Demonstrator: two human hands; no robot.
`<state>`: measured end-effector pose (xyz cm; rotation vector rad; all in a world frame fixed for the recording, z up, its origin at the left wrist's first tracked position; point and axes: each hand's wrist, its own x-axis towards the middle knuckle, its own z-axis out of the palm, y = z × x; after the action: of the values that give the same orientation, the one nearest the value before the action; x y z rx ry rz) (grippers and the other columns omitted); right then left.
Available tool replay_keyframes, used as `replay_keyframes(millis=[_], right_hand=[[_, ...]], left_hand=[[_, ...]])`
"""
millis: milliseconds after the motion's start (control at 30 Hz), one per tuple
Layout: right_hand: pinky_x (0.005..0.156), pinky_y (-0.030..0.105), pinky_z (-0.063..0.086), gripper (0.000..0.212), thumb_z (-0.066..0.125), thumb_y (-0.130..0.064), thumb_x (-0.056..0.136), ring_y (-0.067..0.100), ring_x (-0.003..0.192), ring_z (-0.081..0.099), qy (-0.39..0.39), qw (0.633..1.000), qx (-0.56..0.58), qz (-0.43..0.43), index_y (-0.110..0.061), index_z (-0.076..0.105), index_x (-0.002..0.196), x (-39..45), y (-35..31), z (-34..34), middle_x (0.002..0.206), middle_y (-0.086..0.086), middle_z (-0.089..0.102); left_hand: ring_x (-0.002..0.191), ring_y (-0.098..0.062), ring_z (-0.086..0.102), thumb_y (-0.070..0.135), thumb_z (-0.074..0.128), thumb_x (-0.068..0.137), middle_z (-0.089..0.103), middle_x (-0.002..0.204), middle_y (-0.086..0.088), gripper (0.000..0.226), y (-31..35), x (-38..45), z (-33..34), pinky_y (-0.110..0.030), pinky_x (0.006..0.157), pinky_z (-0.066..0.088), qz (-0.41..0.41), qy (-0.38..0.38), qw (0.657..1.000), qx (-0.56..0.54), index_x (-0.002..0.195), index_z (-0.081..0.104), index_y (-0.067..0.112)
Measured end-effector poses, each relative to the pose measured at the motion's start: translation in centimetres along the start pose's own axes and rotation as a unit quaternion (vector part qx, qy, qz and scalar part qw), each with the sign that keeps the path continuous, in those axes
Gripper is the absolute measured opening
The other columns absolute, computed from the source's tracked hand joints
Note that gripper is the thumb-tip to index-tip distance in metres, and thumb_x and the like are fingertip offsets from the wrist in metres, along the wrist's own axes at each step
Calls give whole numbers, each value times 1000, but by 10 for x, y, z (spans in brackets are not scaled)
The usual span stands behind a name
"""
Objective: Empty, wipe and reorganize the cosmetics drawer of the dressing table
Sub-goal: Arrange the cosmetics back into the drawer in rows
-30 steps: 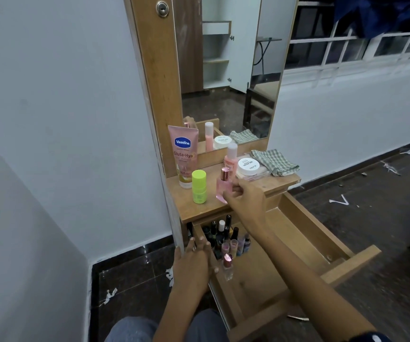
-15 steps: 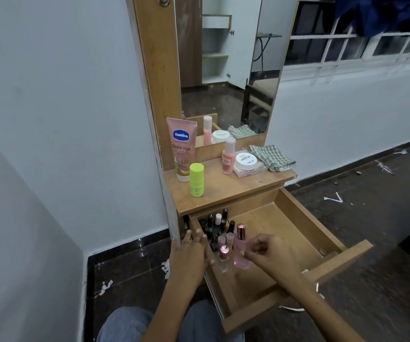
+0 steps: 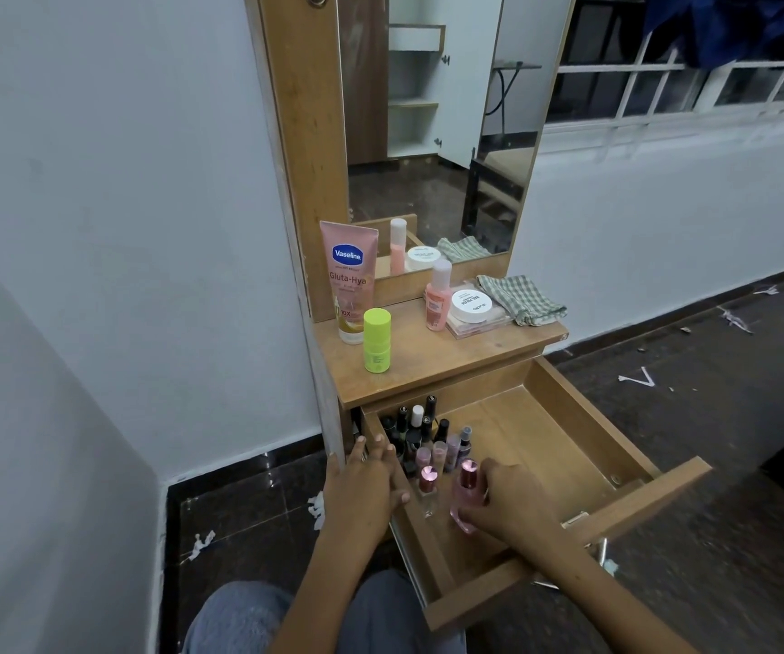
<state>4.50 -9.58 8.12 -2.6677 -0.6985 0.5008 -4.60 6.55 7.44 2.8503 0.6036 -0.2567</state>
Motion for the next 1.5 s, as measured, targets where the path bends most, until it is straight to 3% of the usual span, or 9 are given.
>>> replay_keyframes(millis=[67,233,567,800,1000,1100,1233,1400,1500], right_hand=[[65,19,35,24,62,-35,86,11,82,51,-16,1000,-10,1,-17,59,102,0,0,-1,97,2,64],[74,24,44,32,70,-32,81,21,93,62,-13,999,45,-3,-10,64,103,7,-1,3,101,7,67],[68,24,44,29,74,-22,75,20,77,56,-12,997,70,-7,-4,65,96,17,-5,16,96,14,69],[92,30,51,36,75,-18,79,20,104,62,-51,998,-43,-10,-11,65,113,18,1,-9,113,6,65],[79,32,57,8,71,-12,80,13,82,67,100,992,62,-55,-12,73,87,28,-4,-49,89,3,73],[77,26,55,19,77,-21,79,7,79,65,186,968,151,-72,-16,71,96,53,-23,-60,91,-3,73],[82,34,55,33,77,-20,79,13,86,65,266,932,240,-61,-11,65,108,94,-55,-69,100,-1,68],[78,33,55,18,72,-24,81,11,82,65,287,913,273,-92,-15,66,96,114,-83,-63,92,-3,70],[86,41,54,32,69,-11,78,13,95,63,238,917,280,-155,-11,61,109,112,-96,-46,109,1,67]], left_hand=[[148,-20,2,42,46,97,7,161,3,66,0,-1,-1,-48,117,4,1,-1,1000,-1,152,16,22],[148,-20,2,42,46,97,7,161,3,66,0,-1,-3,-49,117,5,2,-5,1000,4,152,16,22],[148,-20,1,43,45,97,7,161,3,67,0,0,-2,-49,117,5,2,-8,1000,7,152,14,21],[148,-21,2,43,47,96,9,161,2,67,0,1,-1,-49,117,6,1,-6,1000,5,152,16,22],[148,-19,4,42,51,95,14,160,3,68,0,3,-2,-48,117,5,-4,0,1000,0,151,21,21],[148,-18,5,43,51,94,17,159,3,68,1,4,-4,-48,117,6,-5,1,1000,6,151,21,21],[148,-19,5,43,50,94,16,160,2,68,1,5,-4,-47,117,6,-9,-1,1000,17,151,20,20],[148,-19,2,42,50,95,11,160,3,70,0,8,-3,-47,117,4,-15,-13,1000,19,152,16,21],[148,-18,0,42,48,96,6,161,4,70,0,10,-2,-47,117,3,-16,-32,999,25,153,13,22]])
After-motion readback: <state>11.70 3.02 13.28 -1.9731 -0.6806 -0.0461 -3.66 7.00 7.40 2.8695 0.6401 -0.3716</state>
